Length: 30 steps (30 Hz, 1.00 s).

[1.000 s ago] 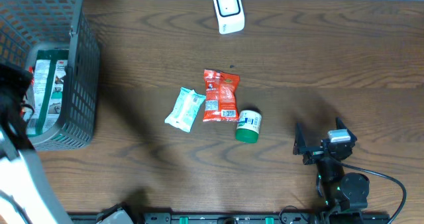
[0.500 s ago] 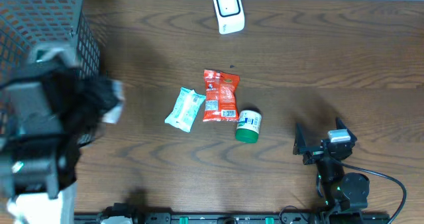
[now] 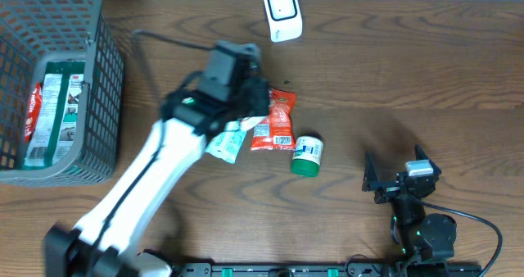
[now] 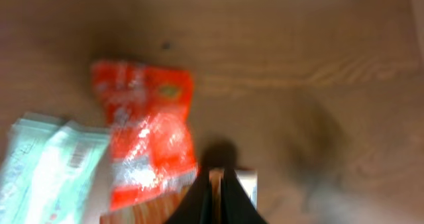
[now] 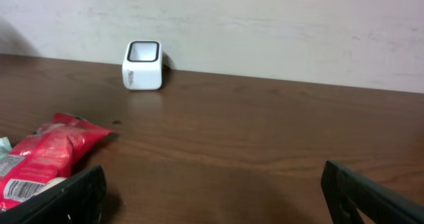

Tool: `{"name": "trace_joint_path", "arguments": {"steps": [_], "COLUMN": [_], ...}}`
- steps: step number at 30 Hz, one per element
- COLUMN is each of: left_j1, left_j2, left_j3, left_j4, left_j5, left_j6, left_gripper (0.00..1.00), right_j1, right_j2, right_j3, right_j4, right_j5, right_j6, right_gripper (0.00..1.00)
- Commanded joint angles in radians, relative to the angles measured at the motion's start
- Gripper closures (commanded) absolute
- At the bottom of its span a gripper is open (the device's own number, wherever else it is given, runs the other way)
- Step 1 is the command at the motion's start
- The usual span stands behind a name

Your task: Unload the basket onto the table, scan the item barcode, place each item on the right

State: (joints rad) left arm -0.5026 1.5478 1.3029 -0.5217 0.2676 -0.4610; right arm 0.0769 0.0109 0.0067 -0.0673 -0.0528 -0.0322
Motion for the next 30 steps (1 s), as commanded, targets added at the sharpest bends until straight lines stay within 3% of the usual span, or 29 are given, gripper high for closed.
{"name": "trace_joint_path", "arguments": {"steps": [1, 13, 17, 23, 30], "left_j1": [-0.06, -0.214, -0.254, -0.309, -0.34], "left_j2": [0.099, 0.177, 0.188, 0.266, 0.405], "left_j3": [0.002, 0.002, 0.002, 0.002, 0.002], "left_j4": [0.113, 0.416, 0.486, 0.583, 0.725], "left_j5": [0.006, 0.005, 0.002, -0.075, -0.108], "left_j6": [0.05, 0.05, 0.05, 0.05, 0.057], "left_gripper": [0.93, 0.93, 0.93, 0.93, 0.93], "right_j1": [0.0, 0.001, 0.001, -0.023, -0.097], "right_j2": [-0.004, -0.004, -0.004, 0.015, 0.156], "right_j3": [-0.001, -0.001, 0.014, 0.176, 0.412], "right_j4": [-0.004, 0.01, 0.111, -0.071, -0.21], "right_j5": [-0.001, -0.016, -0.008, 0.024, 0.015], "right_j6": [0.017, 0.017, 0.018, 0.017, 0.017], "right_gripper": [0.01, 0.01, 0.01, 0.01, 0.01]}}
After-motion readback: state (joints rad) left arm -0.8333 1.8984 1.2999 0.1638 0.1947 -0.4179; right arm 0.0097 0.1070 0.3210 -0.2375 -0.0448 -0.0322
